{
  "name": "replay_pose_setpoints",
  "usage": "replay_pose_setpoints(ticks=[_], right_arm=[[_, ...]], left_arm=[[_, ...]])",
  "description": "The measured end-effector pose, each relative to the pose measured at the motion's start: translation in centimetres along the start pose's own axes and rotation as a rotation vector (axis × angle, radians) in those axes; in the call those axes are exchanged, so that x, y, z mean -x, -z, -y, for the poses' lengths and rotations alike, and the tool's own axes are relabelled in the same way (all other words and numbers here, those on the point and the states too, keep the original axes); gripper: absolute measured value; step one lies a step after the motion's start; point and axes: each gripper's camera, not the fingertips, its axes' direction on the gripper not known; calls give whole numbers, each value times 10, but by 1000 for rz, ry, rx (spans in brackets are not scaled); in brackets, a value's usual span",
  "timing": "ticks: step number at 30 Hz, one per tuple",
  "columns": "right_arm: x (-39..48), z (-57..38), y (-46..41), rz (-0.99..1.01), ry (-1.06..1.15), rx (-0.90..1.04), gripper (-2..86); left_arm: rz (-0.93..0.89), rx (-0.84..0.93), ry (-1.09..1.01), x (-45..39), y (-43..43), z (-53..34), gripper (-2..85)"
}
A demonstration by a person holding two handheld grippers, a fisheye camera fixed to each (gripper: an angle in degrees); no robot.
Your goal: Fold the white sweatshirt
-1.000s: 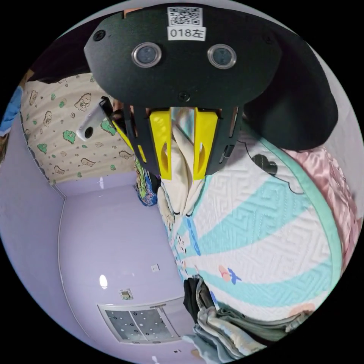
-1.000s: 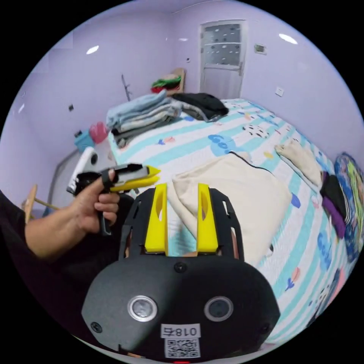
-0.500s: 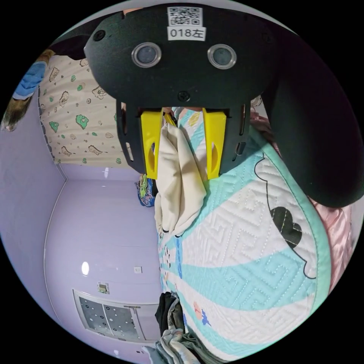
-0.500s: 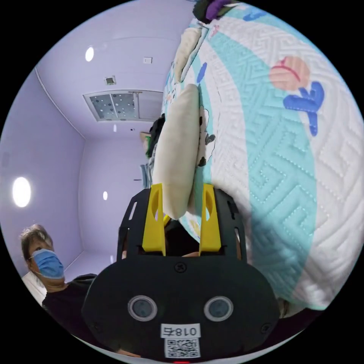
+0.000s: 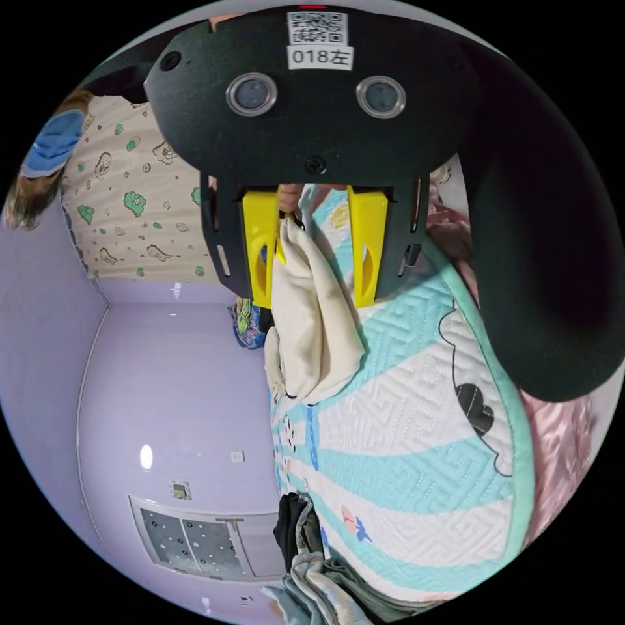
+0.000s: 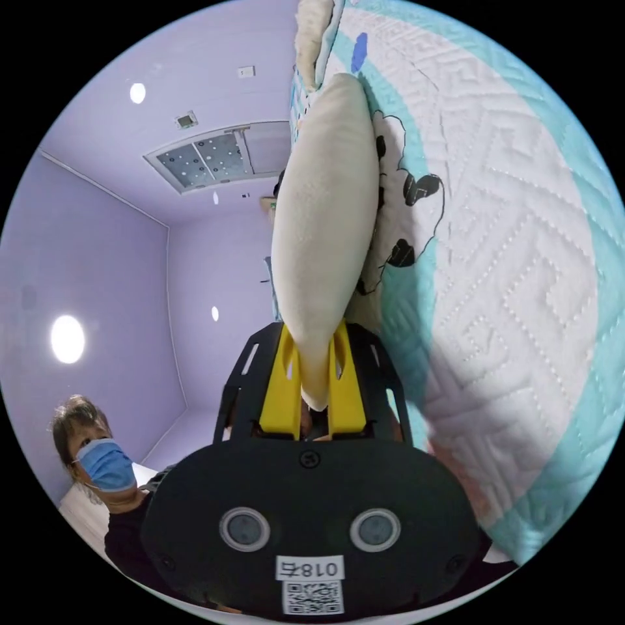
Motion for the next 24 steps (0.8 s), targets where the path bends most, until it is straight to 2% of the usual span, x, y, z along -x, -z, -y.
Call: replay_pose_setpoints(ticks=[5, 9, 13, 15, 17, 20, 24], right_arm=[[6, -11, 13, 32, 12, 4, 60], [3, -26, 31, 5, 5, 12, 59], [3, -30, 35, -24, 28, 39, 59], [9, -29, 37, -44, 58, 57, 59], [14, -27, 39, -71, 85, 75, 58], [22, -28, 39, -131, 131, 112, 57], [20, -31, 44, -116, 135, 130, 55]], left_arm=[[-37, 67, -9, -2, -30, -10, 193], [-53, 57, -30, -9, -35, -6, 212], [-1, 90, -62, -23, -41, -8, 218], [44, 97, -67, -31, -42, -9, 201], [138, 126, -51, -36, -45, -6, 144], [167, 164, -7, -32, -51, -2, 86], [148, 160, -43, -37, -50, -7, 62]])
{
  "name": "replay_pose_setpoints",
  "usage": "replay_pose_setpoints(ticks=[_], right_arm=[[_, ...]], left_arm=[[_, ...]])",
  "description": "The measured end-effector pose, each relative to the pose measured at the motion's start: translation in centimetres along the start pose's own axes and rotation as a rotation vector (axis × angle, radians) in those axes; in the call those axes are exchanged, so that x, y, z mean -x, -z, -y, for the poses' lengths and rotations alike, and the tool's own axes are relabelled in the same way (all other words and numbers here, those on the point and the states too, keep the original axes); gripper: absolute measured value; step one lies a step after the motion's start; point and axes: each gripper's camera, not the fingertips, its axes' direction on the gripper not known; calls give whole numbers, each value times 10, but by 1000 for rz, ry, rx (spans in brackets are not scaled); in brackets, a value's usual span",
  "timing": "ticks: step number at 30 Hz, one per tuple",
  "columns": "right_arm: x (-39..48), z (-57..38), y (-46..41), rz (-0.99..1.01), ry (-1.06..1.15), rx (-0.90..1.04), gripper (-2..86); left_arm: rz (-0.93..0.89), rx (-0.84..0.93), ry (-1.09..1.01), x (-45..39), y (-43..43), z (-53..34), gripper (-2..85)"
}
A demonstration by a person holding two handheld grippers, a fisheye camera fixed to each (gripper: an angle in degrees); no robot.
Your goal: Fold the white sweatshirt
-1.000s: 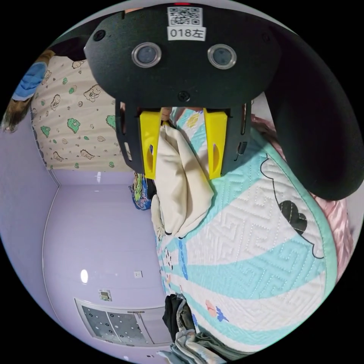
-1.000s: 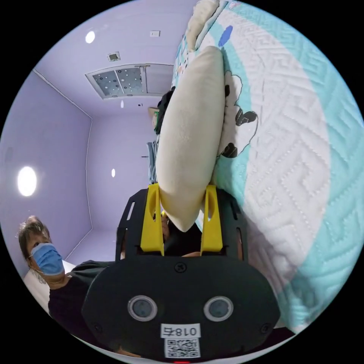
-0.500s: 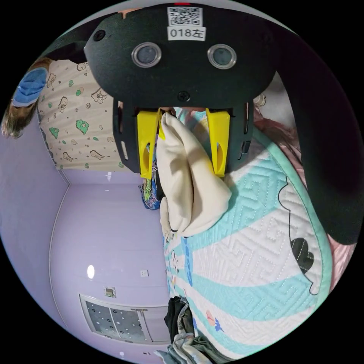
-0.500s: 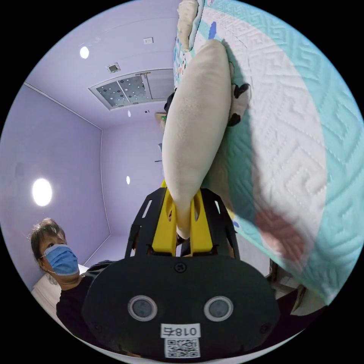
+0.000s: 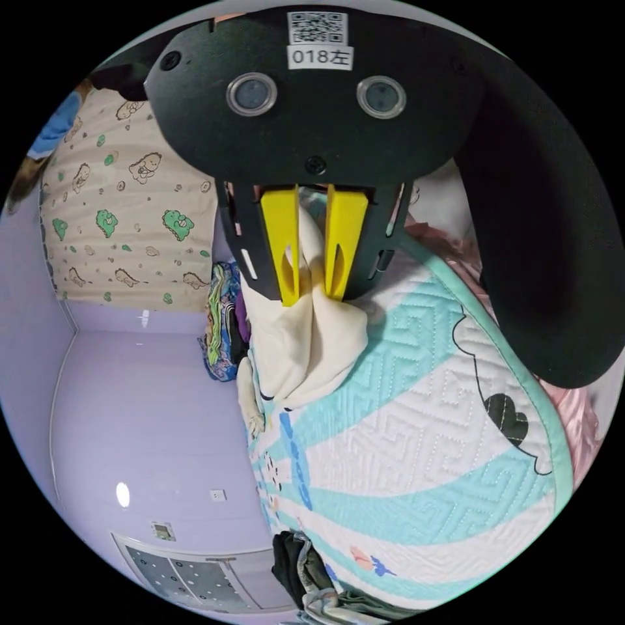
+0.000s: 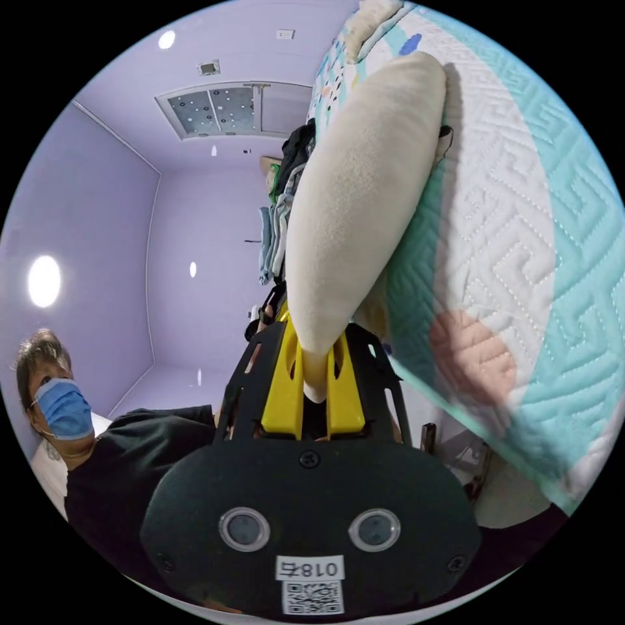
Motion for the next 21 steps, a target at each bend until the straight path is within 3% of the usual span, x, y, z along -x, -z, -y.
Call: replay_pose_setpoints(ticks=[4, 7, 11, 17, 21], right_arm=[[-4, -3, 14, 104, -1, -5, 53], [-13, -8, 23, 157, -31, 7, 52], [-18, -8, 23, 147, -61, 13, 53], [2, -2, 24, 34, -8, 45, 61], [18, 1, 37, 10, 53, 67, 95]], left_arm=[[-91, -43, -94, -20, 14, -18, 57], [-38, -40, -164, -25, 11, -35, 66], [-84, 59, 14, 14, -16, -25, 141], [26, 0, -29, -2, -18, -19, 76], [-1, -2, -45, -5, -11, -19, 62]])
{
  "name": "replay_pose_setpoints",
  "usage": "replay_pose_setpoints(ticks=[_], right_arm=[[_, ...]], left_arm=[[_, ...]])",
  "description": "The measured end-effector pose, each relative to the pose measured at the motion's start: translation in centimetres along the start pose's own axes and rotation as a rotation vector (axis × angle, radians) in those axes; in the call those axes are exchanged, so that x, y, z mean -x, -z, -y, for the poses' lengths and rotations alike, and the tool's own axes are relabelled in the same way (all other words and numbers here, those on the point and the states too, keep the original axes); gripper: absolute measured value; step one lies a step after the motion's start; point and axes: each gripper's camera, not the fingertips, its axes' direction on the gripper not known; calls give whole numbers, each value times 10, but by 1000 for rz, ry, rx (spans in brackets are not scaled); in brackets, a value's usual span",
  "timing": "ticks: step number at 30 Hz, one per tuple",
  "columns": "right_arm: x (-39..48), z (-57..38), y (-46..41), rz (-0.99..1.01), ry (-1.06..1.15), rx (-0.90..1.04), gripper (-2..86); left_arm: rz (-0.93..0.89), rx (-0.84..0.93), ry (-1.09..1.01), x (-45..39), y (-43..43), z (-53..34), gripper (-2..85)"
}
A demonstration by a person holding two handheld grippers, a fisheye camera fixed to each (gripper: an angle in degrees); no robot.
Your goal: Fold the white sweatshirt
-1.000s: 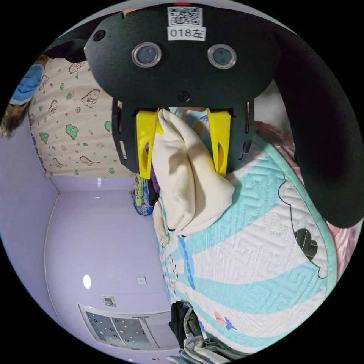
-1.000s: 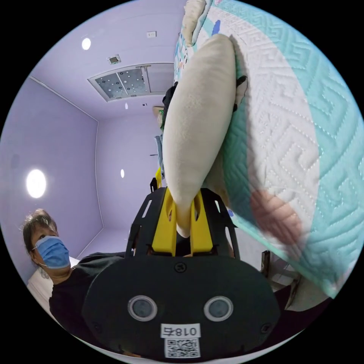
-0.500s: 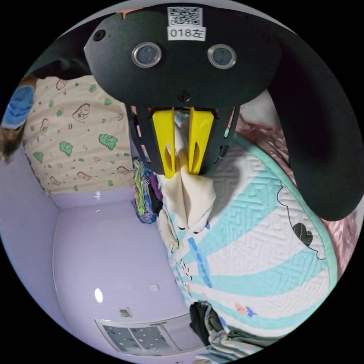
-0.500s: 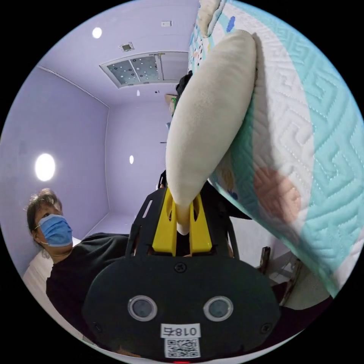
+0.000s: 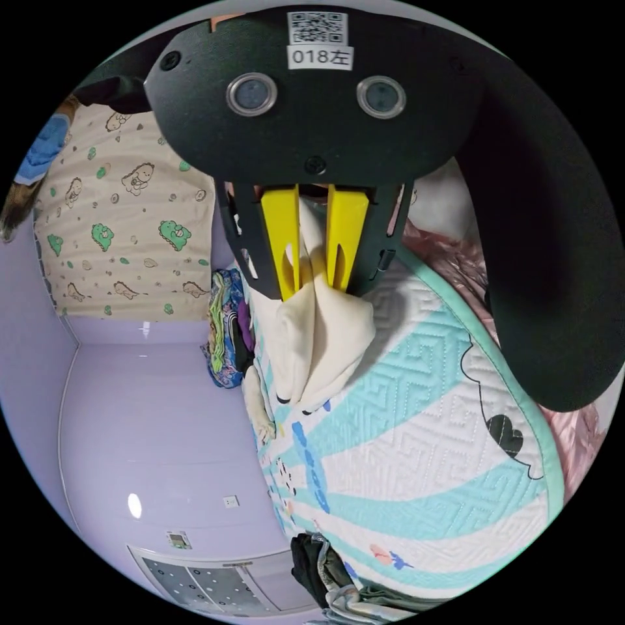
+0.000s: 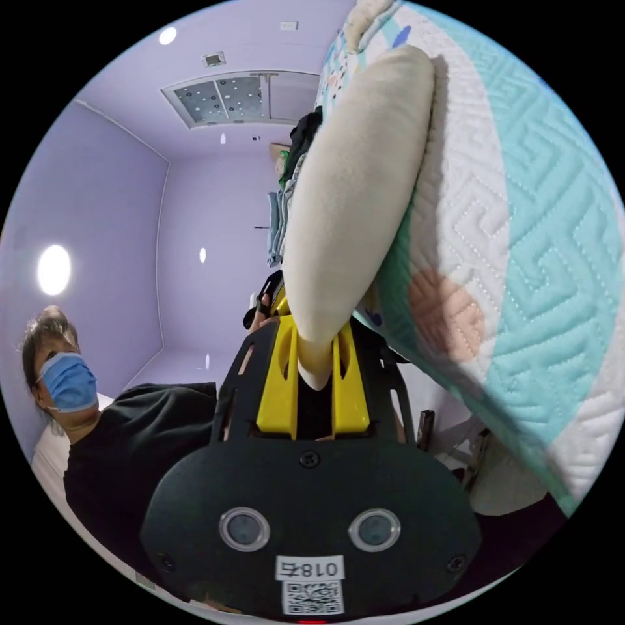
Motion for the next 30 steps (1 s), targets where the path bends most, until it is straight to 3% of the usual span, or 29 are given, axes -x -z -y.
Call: replay_pose_setpoints(ticks=[5, 10, 15, 18, 30], right_arm=[[20, 10, 27, -6, 72, -32, 113], [61, 14, 28, -64, 290, 237, 101], [44, 33, 88, -78, 75, -209, 127], [30, 61, 87, -73, -32, -284, 137], [48, 137, 31, -52, -98, -137, 134]], left_arm=[[-73, 29, -3, -2, 2, -2, 58], [-110, 20, 30, 18, 12, 1, 57], [-154, 39, 66, 53, 9, 0, 57], [-205, 35, 70, 70, 5, -1, 56], [-216, 65, 8, 118, 1, 16, 55]])
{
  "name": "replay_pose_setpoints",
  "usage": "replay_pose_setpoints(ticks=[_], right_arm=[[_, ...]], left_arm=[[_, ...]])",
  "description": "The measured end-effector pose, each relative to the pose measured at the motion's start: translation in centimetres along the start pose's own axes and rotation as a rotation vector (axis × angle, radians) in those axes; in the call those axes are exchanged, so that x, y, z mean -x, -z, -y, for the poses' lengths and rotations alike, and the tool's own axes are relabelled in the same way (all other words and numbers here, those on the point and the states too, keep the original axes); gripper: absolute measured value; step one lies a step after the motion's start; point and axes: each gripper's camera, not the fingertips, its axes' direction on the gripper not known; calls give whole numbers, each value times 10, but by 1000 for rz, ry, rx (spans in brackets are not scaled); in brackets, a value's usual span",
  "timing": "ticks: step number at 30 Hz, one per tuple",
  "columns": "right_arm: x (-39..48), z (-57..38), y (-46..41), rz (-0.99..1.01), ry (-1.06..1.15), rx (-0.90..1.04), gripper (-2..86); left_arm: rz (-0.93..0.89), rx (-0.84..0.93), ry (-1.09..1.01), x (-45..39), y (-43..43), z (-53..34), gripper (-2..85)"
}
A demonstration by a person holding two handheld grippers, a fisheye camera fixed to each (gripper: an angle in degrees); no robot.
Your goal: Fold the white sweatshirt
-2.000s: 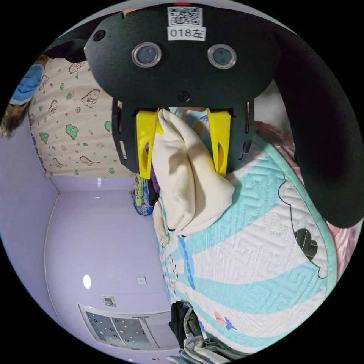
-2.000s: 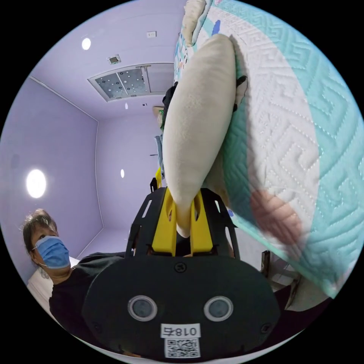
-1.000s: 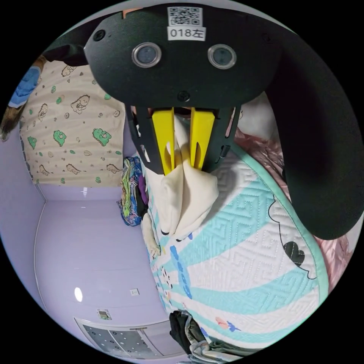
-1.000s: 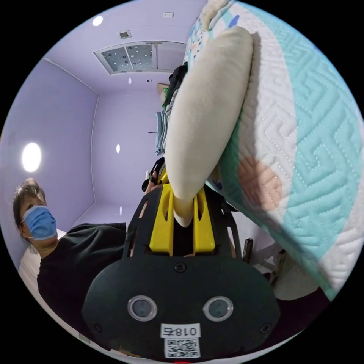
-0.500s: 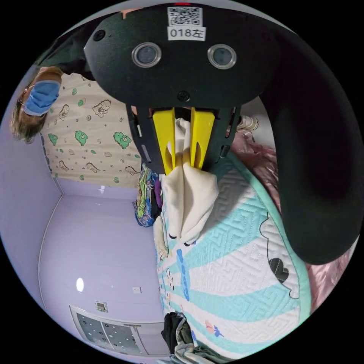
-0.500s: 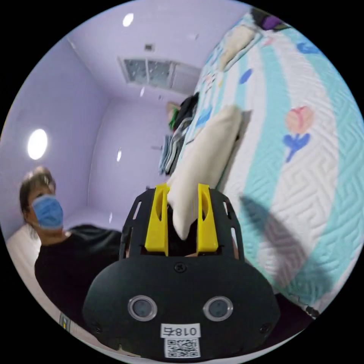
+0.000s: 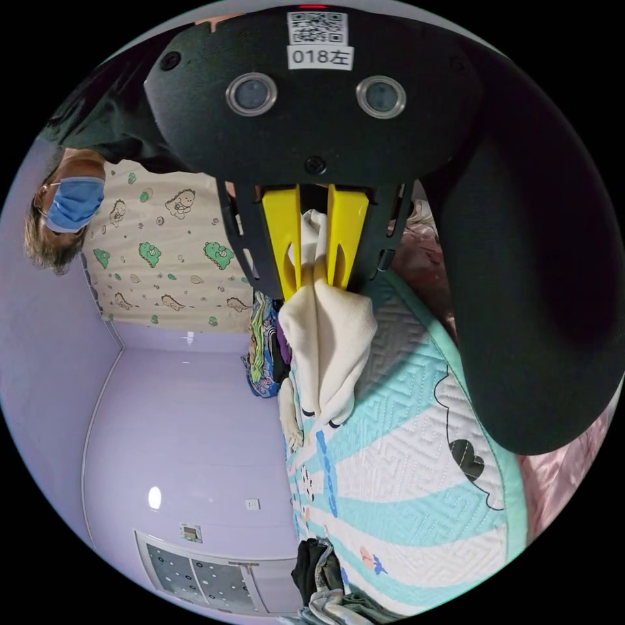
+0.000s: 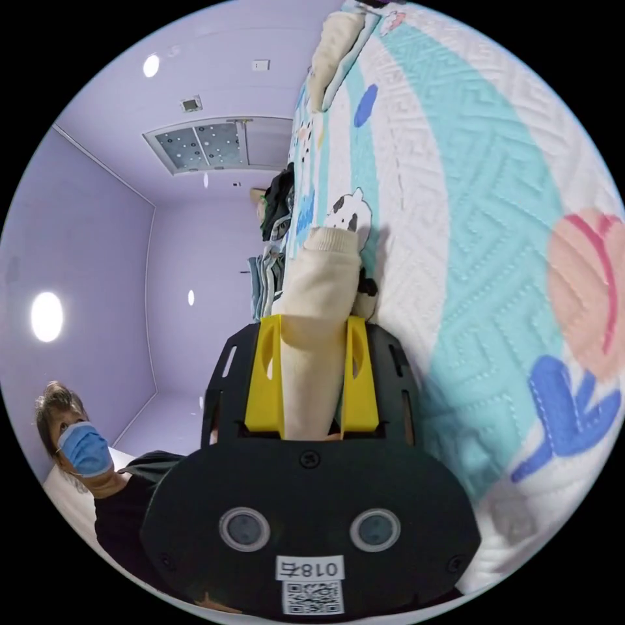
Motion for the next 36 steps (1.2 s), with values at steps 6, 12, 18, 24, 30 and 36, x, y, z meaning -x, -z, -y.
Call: replay_pose_setpoints(ticks=[6, 12, 18, 24, 30, 36], right_arm=[[54, -5, -14, -167, 129, 29, 63], [124, -31, -16, -199, 294, -16, 57], [179, -37, -24, -226, 364, -41, 59], [206, -32, -45, -257, 339, -26, 59], [246, 21, -75, -228, 392, -16, 59], [363, 147, -96, -214, 635, -93, 59]], left_arm=[[20, 0, -34, 17, -3, 13, 57], [57, -16, -133, 20, 10, 29, 56], [29, -25, -186, 33, 15, 48, 54], [16, -44, -166, 66, 18, 69, 54], [50, -102, -245, 70, 13, 130, 52], [26, -236, -490, 2, -5, 293, 54]])
